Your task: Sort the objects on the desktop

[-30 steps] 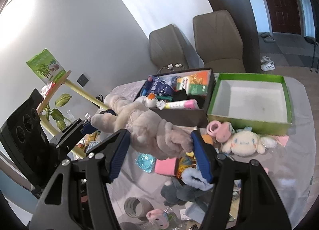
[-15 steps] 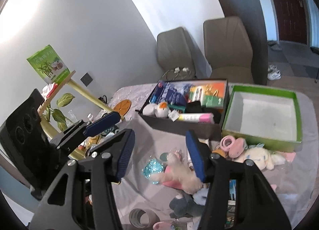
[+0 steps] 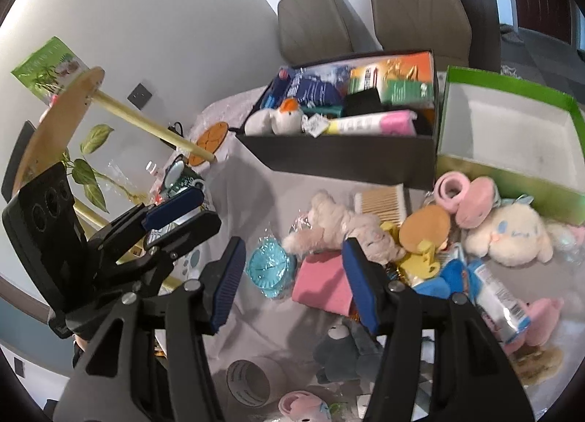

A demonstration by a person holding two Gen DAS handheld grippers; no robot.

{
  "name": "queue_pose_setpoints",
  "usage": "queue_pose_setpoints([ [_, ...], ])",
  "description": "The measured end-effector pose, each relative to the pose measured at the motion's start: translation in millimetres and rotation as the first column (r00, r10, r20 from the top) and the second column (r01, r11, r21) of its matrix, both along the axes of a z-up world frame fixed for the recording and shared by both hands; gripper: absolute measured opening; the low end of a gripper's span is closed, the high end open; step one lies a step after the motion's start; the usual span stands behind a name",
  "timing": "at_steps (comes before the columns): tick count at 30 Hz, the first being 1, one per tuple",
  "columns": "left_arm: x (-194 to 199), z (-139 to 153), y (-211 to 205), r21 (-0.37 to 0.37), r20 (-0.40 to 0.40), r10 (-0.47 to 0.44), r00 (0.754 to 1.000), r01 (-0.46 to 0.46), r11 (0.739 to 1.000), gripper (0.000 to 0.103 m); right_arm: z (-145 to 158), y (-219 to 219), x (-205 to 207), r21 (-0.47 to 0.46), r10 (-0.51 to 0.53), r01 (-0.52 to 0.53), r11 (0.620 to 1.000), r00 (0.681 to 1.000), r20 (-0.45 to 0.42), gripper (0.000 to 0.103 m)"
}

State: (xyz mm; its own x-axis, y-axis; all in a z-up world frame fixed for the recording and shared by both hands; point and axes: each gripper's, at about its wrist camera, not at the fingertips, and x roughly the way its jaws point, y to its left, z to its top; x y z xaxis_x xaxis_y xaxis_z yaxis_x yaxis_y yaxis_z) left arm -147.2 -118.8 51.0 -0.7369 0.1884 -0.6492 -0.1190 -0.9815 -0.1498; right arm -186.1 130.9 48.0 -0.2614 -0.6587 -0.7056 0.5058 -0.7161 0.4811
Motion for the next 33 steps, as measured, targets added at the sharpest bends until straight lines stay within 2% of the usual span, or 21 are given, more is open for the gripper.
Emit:
queue_pose_setpoints([
  [3,-1,-13,-8,0.01,0.023,0.01,1.0,-0.01,1.0,0.045,-9,-3,-1,0.005,-0.008,0.007,1.0,1.0,0.016,0.061],
  [10,-11,-35,-21,0.018,0.072,0.033,0.997,-0.034,0.999,0.045,-33,-4,-7,-0.002,-0.043,0.043,0.999,0.998,0.051,0.076],
  [15,-19,-41,-28,-0.003,0.084,0.07,0.994,-0.07,0.998,0.059,-43,-1,-14,0.014,-0.109,0.108,0.994,0.992,0.06,0.081],
  [16,-21,-41,-29,-0.003,0.084,0.074,0.994,-0.074,0.997,0.061,-42,0,-15,0.013,-0.121,0.12,0.993,0.991,0.051,0.084],
  [17,-22,-41,-30,-0.007,0.081,0.081,0.993,-0.081,0.997,0.068,-41,1,-16,0.015,-0.131,0.13,0.991,0.991,0.04,0.089],
  [18,-22,-40,-31,-0.015,0.071,0.097,0.993,-0.096,0.995,0.073,-38,1,-16,0.023,-0.145,0.145,0.989,0.989,0.017,0.091],
  [21,-23,-36,-35,-0.02,0.036,0.128,0.991,-0.128,0.992,0.082,-25,2,-11,0.041,-0.183,0.187,0.981,0.979,-0.094,0.097],
  [22,-22,-34,-38,-0.014,0.021,0.142,0.99,-0.141,0.99,0.082,-19,3,-8,0.045,-0.202,0.211,0.977,0.968,-0.146,0.103],
  [23,-21,-33,-39,-0.008,0.012,0.155,0.988,-0.155,0.988,0.085,-14,3,-5,0.043,-0.217,0.229,0.972,0.957,-0.191,0.103],
  [25,-21,-30,-41,-0.002,0.003,0.176,0.984,-0.176,0.984,0.093,-1,4,5,0.046,-0.248,0.278,0.96,0.912,-0.328,0.103],
  [26,-20,-29,-41,-0.001,-0.003,0.186,0.983,-0.186,0.983,0.097,3,3,10,0.073,-0.267,0.318,0.945,0.881,-0.39,0.103],
  [28,-15,-26,-41,-0.005,-0.03,0.211,0.977,-0.212,0.977,0.101,7,1,14,0.133,-0.304,0.4,0.907,0.839,-0.452,0.103],
  [29,-14,-25,-40,-0.016,-0.043,0.218,0.975,-0.219,0.976,0.101,8,-1,13,0.176,-0.306,0.427,0.887,0.83,-0.467,0.103],
  [31,-12,-25,-37,-0.055,-0.038,0.235,0.971,-0.237,0.97,0.102,5,-9,10,0.276,-0.267,0.437,0.856,0.831,-0.488,0.103],
  [33,-17,-28,-35,-0.081,0.027,0.235,0.972,-0.233,0.969,0.102,-3,-16,10,0.366,-0.217,0.434,0.823,0.836,-0.505,0.103],
])
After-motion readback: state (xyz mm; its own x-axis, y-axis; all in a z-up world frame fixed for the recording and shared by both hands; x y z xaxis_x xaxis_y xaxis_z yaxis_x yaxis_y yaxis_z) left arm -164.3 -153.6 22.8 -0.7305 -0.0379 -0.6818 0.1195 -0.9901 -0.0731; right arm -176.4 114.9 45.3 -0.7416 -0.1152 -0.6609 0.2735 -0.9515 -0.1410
